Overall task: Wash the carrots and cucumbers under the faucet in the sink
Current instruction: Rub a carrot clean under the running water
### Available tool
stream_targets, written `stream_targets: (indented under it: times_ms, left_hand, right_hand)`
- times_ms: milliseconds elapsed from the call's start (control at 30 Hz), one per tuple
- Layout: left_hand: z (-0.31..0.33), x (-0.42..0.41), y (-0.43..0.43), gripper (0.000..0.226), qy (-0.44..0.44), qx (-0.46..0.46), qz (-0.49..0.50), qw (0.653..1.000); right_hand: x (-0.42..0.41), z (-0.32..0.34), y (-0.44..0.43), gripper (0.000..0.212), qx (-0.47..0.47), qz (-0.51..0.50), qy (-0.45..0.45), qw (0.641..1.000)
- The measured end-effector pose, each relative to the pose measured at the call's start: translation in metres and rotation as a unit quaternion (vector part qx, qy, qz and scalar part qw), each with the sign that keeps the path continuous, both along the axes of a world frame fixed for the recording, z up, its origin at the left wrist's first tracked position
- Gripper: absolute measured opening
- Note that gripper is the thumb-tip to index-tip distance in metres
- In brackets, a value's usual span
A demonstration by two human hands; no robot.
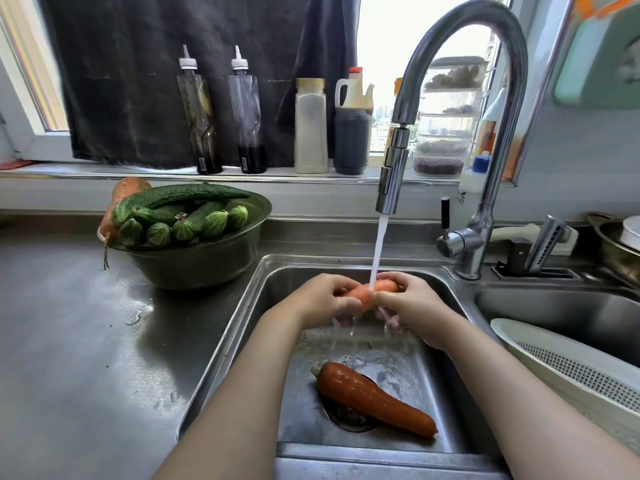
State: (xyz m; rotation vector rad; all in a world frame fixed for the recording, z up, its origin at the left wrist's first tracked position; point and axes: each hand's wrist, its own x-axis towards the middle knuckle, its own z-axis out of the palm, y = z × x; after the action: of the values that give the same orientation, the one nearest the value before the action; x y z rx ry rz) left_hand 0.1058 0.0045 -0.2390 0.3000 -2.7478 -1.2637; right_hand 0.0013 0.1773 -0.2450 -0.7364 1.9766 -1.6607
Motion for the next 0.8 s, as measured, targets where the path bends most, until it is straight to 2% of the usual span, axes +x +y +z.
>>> stream_targets:
  times_ms: [233, 300, 467, 600, 700, 800]
  left_hand:
    - [0.006, 0.006, 0.000, 0.027, 0.009, -0.025, 0.007, 1.000]
    - [0.009, 0.005, 0.002, 0.027, 0.017, -0.035, 0.018, 0.999]
    - [0.016, 0.008, 0.006, 0.054, 0.025, -0.115, 0.035, 0.992]
    - [0.013, 0.004, 0.013, 0.048, 0.066, -0.228, 0.086, 0.968]
    - [0.012, 0.004, 0.014, 0.043, 0.092, -0.243, 0.102, 0.960]
    - [0.010, 0.003, 0.013, 0.040, 0.094, -0.249, 0.083, 0.960]
  right_hand:
    - [0.003, -0.002, -0.004, 0.038, 0.015, -0.022, 0.055, 0.998]
    - [0.000, 0.000, -0.003, 0.035, 0.001, -0.028, 0.041, 0.999]
    - [0.001, 0.002, -0.002, 0.030, 0.002, -0.024, 0.029, 0.999]
    - [0.000, 0.003, -0.002, 0.023, 0.015, -0.038, 0.039, 0.998]
    - [-0.005, 0.004, 0.002, 0.026, -0.003, -0.034, 0.017, 0.999]
    - [-0.001, 0.002, 0.002, 0.031, 0.024, -0.026, 0.047, 0.998]
